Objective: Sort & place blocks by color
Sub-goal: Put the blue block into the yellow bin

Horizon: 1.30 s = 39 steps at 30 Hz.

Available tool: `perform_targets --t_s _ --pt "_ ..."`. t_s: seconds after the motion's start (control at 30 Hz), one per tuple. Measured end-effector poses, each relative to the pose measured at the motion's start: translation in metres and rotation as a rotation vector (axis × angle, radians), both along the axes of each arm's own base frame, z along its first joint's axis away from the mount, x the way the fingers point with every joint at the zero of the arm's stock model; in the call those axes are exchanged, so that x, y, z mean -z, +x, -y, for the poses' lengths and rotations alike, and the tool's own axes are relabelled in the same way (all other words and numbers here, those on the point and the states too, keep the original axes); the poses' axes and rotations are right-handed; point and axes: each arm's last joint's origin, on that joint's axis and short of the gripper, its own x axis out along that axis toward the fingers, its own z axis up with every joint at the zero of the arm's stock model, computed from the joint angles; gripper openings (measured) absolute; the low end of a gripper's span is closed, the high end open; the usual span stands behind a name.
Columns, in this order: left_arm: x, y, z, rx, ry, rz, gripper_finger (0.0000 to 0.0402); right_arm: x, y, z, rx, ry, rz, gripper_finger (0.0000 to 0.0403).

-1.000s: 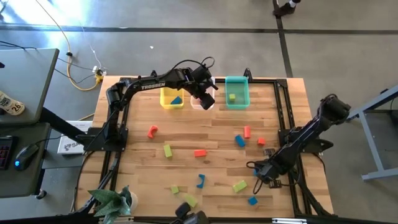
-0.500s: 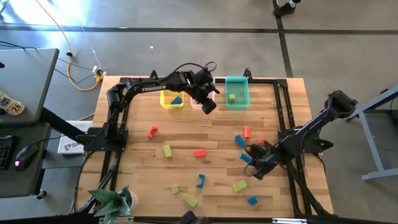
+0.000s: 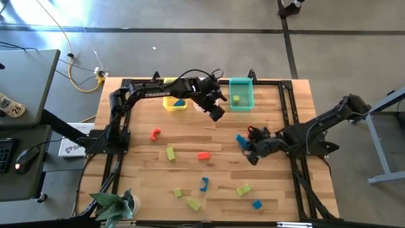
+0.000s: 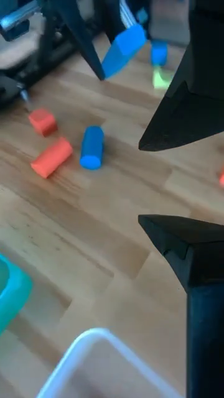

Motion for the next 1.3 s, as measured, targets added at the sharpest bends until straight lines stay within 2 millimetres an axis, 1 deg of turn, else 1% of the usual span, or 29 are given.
perform_targets --t_s 0.13,0.23,0.43,0.6,0.87,1.13,1.3 --pt "-0.003 0.003 0.001 -0.034 -0.136 0.055 0.0168 -0.023 0.006 0.015 -0.026 -0.122 -0.04 0.0075" --pt "-0.008 0.008 0.001 -0.039 -0.198 0.12 0.0168 -0.036 0.009 0.027 -0.043 -0.206 -0.094 0.0075" --pt "-0.018 0.017 -0.002 -0.069 -0.255 0.249 0.0168 -0.051 0.012 0.044 -0.094 -0.317 -0.21 0.0075" --pt "-0.023 0.021 -0.003 -0.097 -0.276 0.304 0.0168 -0.055 0.015 0.055 -0.119 -0.36 -0.274 0.0075" --pt "-0.025 0.023 0.0 -0.096 -0.258 0.321 0.0168 -0.06 0.032 0.068 -0.141 -0.408 -0.321 0.0075" --pt "-0.024 0.023 -0.001 -0.128 -0.233 0.313 0.0168 -0.065 0.049 0.074 -0.159 -0.441 -0.343 0.0075" --pt "-0.023 0.023 -0.001 -0.129 -0.236 0.306 0.0168 -0.067 0.051 0.076 -0.144 -0.448 -0.344 0.0075"
